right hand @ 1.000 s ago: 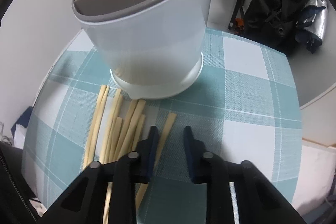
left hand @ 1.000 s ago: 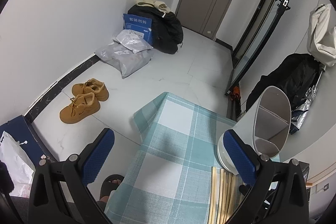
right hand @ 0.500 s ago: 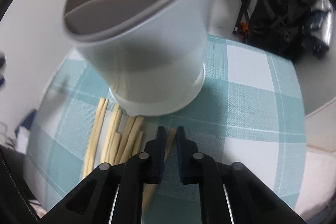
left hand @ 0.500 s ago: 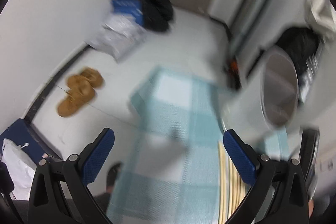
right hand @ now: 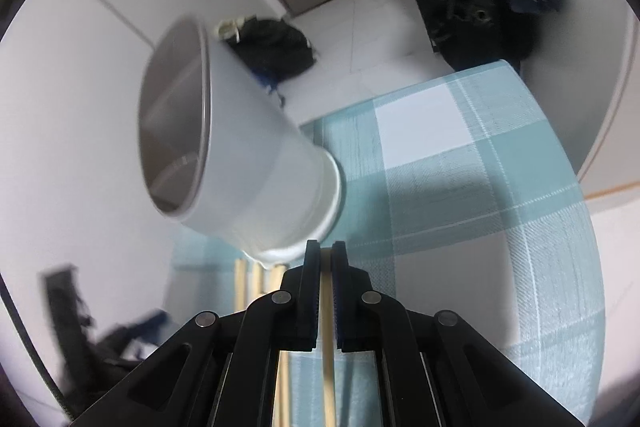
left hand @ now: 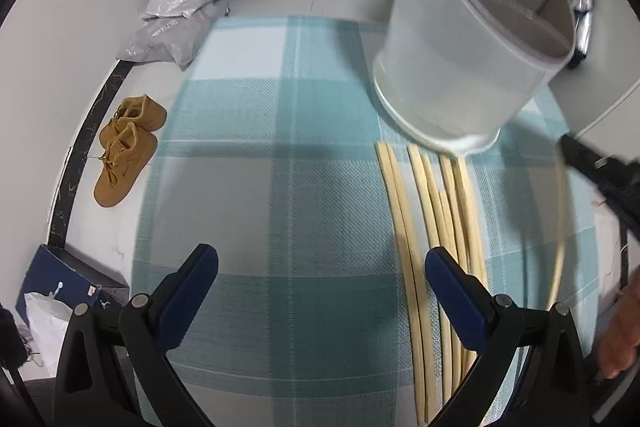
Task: Organize utensils
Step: 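Lower the right gripper onto the wooden chopsticks and grasp one, then grasp a wooden chopstick with the left gripper while the right gripper holds its chopstick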
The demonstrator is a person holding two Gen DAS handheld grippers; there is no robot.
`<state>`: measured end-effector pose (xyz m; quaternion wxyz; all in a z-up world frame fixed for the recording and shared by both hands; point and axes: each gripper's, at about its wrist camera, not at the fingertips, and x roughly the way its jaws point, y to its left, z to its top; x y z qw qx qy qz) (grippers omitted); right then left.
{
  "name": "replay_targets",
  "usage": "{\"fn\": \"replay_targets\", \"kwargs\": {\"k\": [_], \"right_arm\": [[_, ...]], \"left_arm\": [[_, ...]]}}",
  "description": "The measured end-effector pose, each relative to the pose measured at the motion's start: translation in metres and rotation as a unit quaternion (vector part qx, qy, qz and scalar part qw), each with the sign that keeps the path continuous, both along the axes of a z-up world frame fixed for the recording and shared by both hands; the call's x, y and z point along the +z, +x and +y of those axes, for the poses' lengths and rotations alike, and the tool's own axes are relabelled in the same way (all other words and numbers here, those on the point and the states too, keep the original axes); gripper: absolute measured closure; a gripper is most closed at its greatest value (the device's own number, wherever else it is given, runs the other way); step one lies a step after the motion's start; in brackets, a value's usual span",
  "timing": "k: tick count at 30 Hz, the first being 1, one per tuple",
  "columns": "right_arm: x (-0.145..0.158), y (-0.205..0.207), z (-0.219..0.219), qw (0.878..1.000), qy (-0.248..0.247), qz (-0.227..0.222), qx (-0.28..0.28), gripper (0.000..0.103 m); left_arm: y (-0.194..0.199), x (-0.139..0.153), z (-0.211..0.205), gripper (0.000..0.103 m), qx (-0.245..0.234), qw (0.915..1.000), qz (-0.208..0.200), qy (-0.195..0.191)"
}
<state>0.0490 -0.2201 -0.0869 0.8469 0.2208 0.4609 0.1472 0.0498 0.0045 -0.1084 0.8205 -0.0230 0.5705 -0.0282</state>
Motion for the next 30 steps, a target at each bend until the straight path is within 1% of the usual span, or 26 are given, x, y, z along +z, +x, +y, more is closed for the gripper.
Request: {"fn": "replay_targets", "kwargs": {"k": [1,2,4,5,8,9,11,12,14,17,19,22,24,26,28,30], "right_arm": [[0.001,-0.002,-0.006,1.000,0.015,0.001,-0.005,0.098],[0.007,0.009,-0.012,1.000,0.026,0.001,-0.008,0.098],[0.012,0.003,-0.022,0.999,0.043,-0.004,-0.016,0.098],[0.016,-0.001,-0.026,0.999,0.048,-0.006,-0.018,0.098],[0.024,0.004,-0.039,0.997,0.072,-0.010,-0.024,0.098],[0.023,0.015,-0.044,0.997,0.077,-0.012,-0.026,0.098],[0.027,0.008,-0.049,0.996,0.084,-0.019,-0.029,0.099],[0.030,0.005,-0.051,0.996,0.086,-0.023,-0.031,0.103],[0.034,0.001,-0.059,0.995,0.093,-0.028,-0.032,0.103],[0.039,-0.005,-0.060,0.995,0.089,-0.036,-0.033,0.103],[0.034,-0.001,-0.061,0.995,0.084,-0.037,-0.030,0.103],[0.026,0.005,-0.060,0.996,0.076,-0.029,-0.026,0.103],[0.024,0.004,-0.062,0.996,0.079,-0.024,-0.025,0.103],[0.023,0.006,-0.062,0.997,0.072,-0.019,-0.024,0.100],[0.021,0.006,-0.061,0.998,0.060,-0.012,-0.025,0.100],[0.016,0.007,-0.061,0.998,0.054,-0.002,-0.032,0.100]], "left_arm": [[0.001,-0.002,-0.002,0.001,-0.001,0.9999,0.005,0.011],[0.003,-0.003,-0.002,0.001,-0.001,0.9998,0.009,0.018],[0.005,-0.007,-0.004,0.001,0.003,0.9994,0.017,0.030],[0.006,-0.009,-0.002,0.002,0.008,0.9993,0.021,0.030],[0.005,-0.011,0.002,0.002,0.021,0.9993,0.028,0.013],[0.005,-0.011,0.003,0.002,0.022,0.9993,0.026,0.014],[0.006,-0.012,0.003,0.002,0.023,0.9993,0.025,0.014],[0.005,-0.012,0.004,0.002,0.023,0.9994,0.024,0.015],[0.008,-0.013,0.001,0.002,0.025,0.9993,0.024,0.014],[0.009,-0.012,-0.004,0.002,0.021,0.9993,0.025,0.019],[0.011,-0.014,-0.009,0.002,0.015,0.9989,0.023,0.037],[0.015,-0.013,-0.009,0.003,0.012,0.9991,0.022,0.035],[0.019,-0.012,-0.006,0.004,0.017,0.9990,0.019,0.036],[0.024,-0.012,-0.005,0.005,0.019,0.9990,0.016,0.036],[0.030,-0.011,-0.005,0.008,0.024,0.9990,0.010,0.036],[0.035,-0.010,-0.008,0.017,0.020,0.9991,0.002,0.036]]}}
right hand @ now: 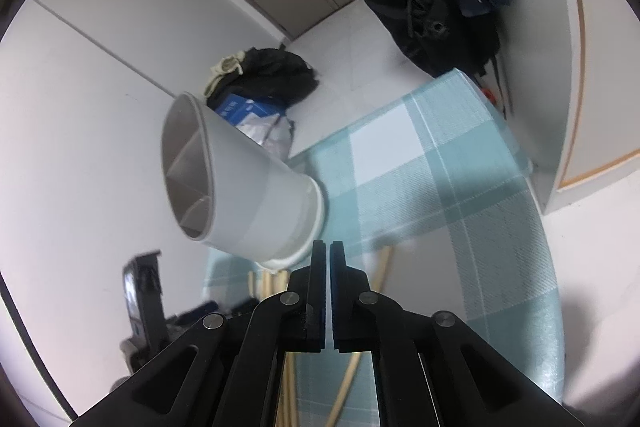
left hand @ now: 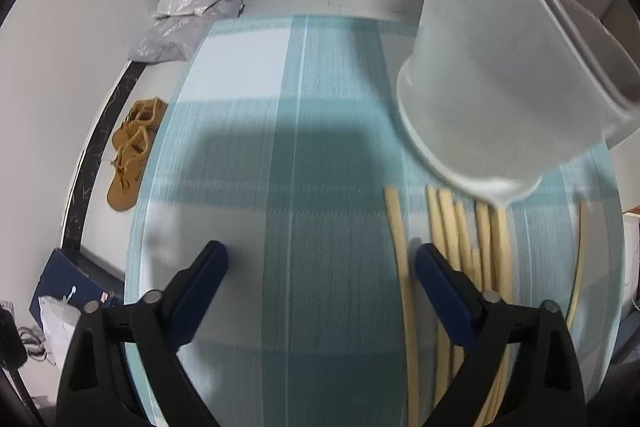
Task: Organize utensils
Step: 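Grasp a wooden chopstick with the left gripper while the right gripper holds its chopstick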
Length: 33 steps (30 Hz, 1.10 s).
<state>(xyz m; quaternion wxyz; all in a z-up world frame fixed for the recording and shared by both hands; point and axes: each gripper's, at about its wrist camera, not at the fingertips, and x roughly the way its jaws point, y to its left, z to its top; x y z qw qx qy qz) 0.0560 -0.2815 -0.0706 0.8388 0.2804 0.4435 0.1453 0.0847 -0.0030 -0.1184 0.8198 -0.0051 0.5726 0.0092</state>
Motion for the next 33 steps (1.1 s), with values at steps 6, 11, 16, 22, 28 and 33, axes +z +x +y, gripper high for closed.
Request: {"fn": "replay_targets", "kwargs": {"k": [6,11,16,22,28,33], "right_arm": [[-0.013,0.006,-0.001,0.999,-0.035,0.030,-0.010,0.090],[-0.024,0.016,0.005,0.996,-0.071,0.061,-0.004,0.067],[-0.036,0.033,0.022,0.989,-0.120,0.087,0.015,0.067],[-0.043,0.043,0.050,0.976,-0.191,0.100,0.028,0.073],[-0.045,0.042,0.078,0.959,-0.267,0.086,0.039,0.096],[-0.042,0.041,0.078,0.970,-0.233,0.064,0.033,0.103]], "left_arm": [[0.003,0.006,-0.008,0.065,-0.015,0.9997,-0.017,-0.006],[0.005,0.008,-0.007,0.098,-0.017,0.9993,-0.011,-0.030],[0.010,0.009,0.004,0.100,0.002,0.9976,-0.009,-0.068],[0.012,0.017,0.020,0.100,0.027,0.9922,-0.014,-0.121],[0.008,0.032,0.019,0.100,0.025,0.9884,-0.055,-0.139],[0.002,0.042,0.020,0.100,0.019,0.9862,-0.082,-0.143]]}}
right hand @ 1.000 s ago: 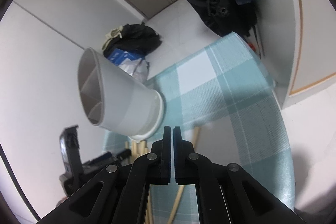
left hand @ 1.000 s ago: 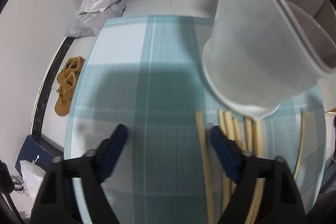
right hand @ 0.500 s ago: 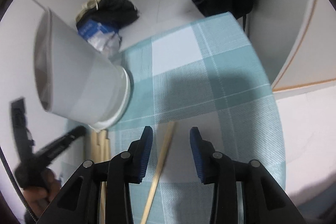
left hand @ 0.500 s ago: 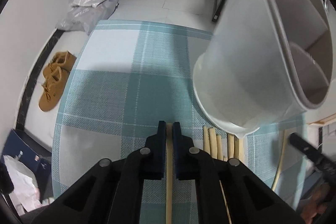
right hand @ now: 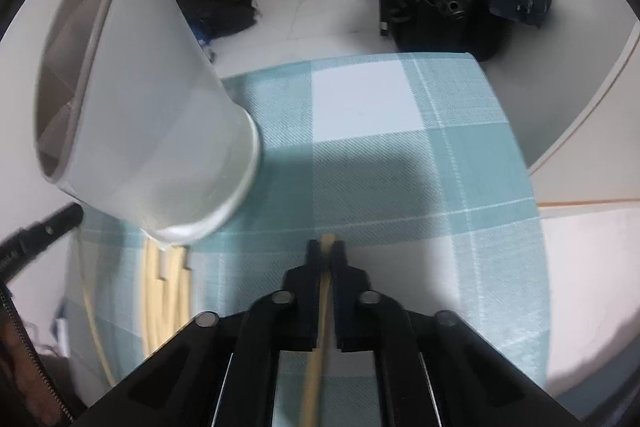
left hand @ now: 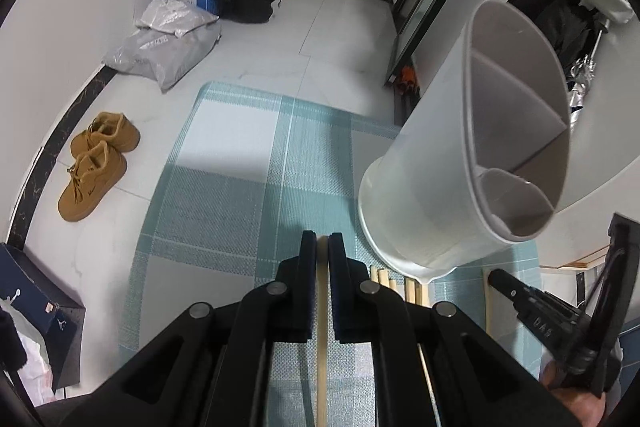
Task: Organize utensils
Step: 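Grasp a wooden chopstick with the left gripper while the right gripper holds its chopstick, then lift both held chopsticks up toward the white utensil holder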
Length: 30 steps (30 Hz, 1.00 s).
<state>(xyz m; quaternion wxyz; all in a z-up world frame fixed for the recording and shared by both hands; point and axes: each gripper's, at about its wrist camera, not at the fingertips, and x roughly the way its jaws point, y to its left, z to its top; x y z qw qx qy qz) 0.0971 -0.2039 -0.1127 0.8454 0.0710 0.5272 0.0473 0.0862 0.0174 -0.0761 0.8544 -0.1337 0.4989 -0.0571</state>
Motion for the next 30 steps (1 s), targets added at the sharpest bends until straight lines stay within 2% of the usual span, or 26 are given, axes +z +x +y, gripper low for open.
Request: {"fn": "replay_targets", "kwargs": {"k": [1,5,9,13,17,23,24,26,28,29,30], "right_arm": [[0.005,-0.002,-0.003,1.000,0.023,-0.012,0.000,0.103],[0.019,-0.013,-0.004,0.999,0.033,-0.040,0.011,0.103],[0.023,-0.023,-0.001,0.998,0.045,-0.044,0.004,0.103],[0.022,-0.030,0.003,0.999,0.013,-0.034,0.024,0.099],[0.011,-0.022,0.010,0.998,-0.028,-0.016,0.053,0.087],[-0.007,-0.010,0.019,0.995,-0.065,0.009,0.080,0.080],[-0.007,-0.010,0.023,0.993,-0.073,-0.002,0.089,0.080],[-0.008,-0.008,0.029,0.991,-0.090,-0.007,0.101,0.080],[-0.010,-0.009,0.036,0.988,-0.106,-0.017,0.113,0.085],[-0.010,-0.009,0.036,0.988,-0.107,-0.021,0.113,0.094],[-0.011,-0.009,0.035,0.988,-0.105,-0.024,0.109,0.097]], "left_arm": [[0.000,0.000,0.005,0.100,0.000,1.0000,-0.003,-0.003],[-0.006,0.005,0.011,0.100,0.002,0.9998,-0.016,-0.015],[-0.010,0.007,0.015,0.100,0.005,0.9996,-0.019,-0.018],[-0.016,0.010,0.013,0.100,0.006,0.9996,-0.024,-0.017],[-0.019,0.009,0.015,0.100,0.005,0.9996,-0.021,-0.016],[-0.013,0.008,0.023,0.100,0.016,0.9993,-0.015,-0.031],[-0.013,0.008,0.023,0.100,0.018,0.9992,-0.016,-0.032],[-0.012,0.009,0.024,0.100,0.019,0.9991,-0.019,-0.032],[-0.012,0.009,0.024,0.100,0.020,0.9991,-0.022,-0.031],[-0.012,0.010,0.024,0.100,0.020,0.9990,-0.024,-0.030],[-0.012,0.010,0.024,0.100,0.020,0.9990,-0.026,-0.030]]}}
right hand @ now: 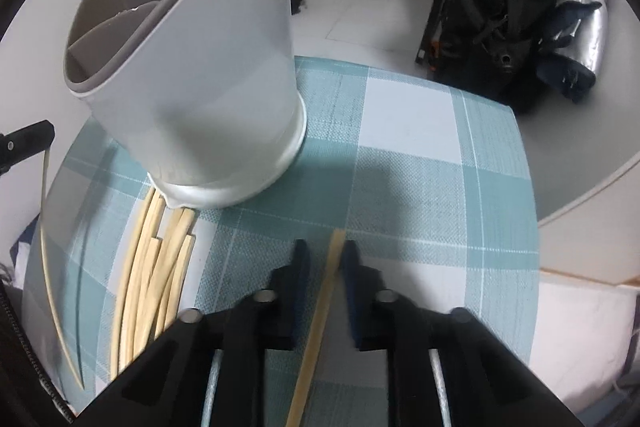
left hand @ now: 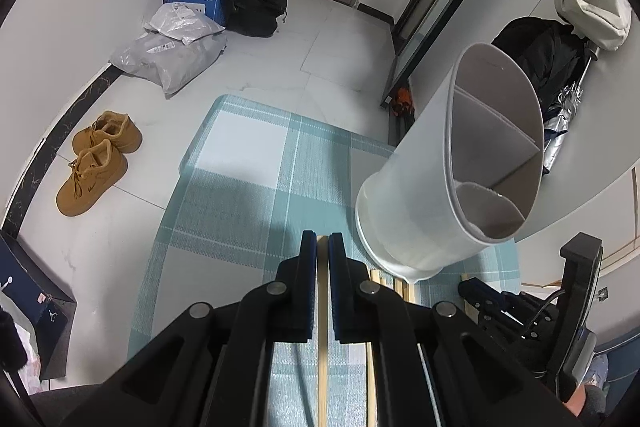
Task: Organize utensils
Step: 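Lift both held chopsticks up toward the white utensil holder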
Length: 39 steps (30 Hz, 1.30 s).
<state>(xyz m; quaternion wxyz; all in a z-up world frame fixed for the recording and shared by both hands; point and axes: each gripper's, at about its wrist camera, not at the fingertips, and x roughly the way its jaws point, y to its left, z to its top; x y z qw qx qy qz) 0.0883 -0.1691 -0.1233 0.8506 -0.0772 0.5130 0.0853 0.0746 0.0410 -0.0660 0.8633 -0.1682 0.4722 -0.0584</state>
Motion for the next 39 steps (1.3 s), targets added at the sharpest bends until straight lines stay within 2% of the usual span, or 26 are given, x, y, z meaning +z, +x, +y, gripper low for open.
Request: {"fn": "replay_targets", "kwargs": {"k": [6,9,12,14,18,26,30,34,39], "right_arm": [[0.010,-0.004,-0.025,0.996,0.080,-0.014,-0.044,0.097],[0.035,-0.017,-0.040,0.987,0.143,-0.056,-0.056,0.097],[0.057,-0.034,-0.048,0.976,0.184,-0.098,-0.061,0.097],[0.071,-0.046,-0.051,0.967,0.212,-0.129,-0.062,0.097],[0.095,-0.071,-0.046,0.951,0.233,-0.197,-0.054,0.097],[0.125,-0.096,-0.043,0.923,0.274,-0.265,-0.051,0.097],[0.152,-0.100,-0.040,0.907,0.284,-0.307,-0.039,0.097],[0.192,-0.091,-0.038,0.889,0.290,-0.354,-0.024,0.097],[0.235,-0.062,-0.036,0.867,0.298,-0.399,-0.007,0.097]], "left_arm": [[-0.002,0.007,-0.004,0.100,-0.005,0.9999,-0.015,0.007],[-0.009,0.018,-0.011,0.100,-0.016,0.9990,-0.041,0.011],[-0.020,0.032,-0.015,0.100,-0.025,0.9970,-0.073,0.003],[-0.029,0.043,-0.020,0.100,-0.032,0.9945,-0.099,0.012],[-0.044,0.060,-0.033,0.100,-0.051,0.9903,-0.127,0.021],[-0.052,0.090,-0.043,0.100,-0.072,0.9867,-0.145,0.012],[-0.048,0.123,-0.042,0.100,-0.075,0.9821,-0.173,0.002],[-0.038,0.157,-0.042,0.100,-0.072,0.9761,-0.205,-0.009],[-0.012,0.194,-0.041,0.100,-0.054,0.9639,-0.260,-0.012]]}}
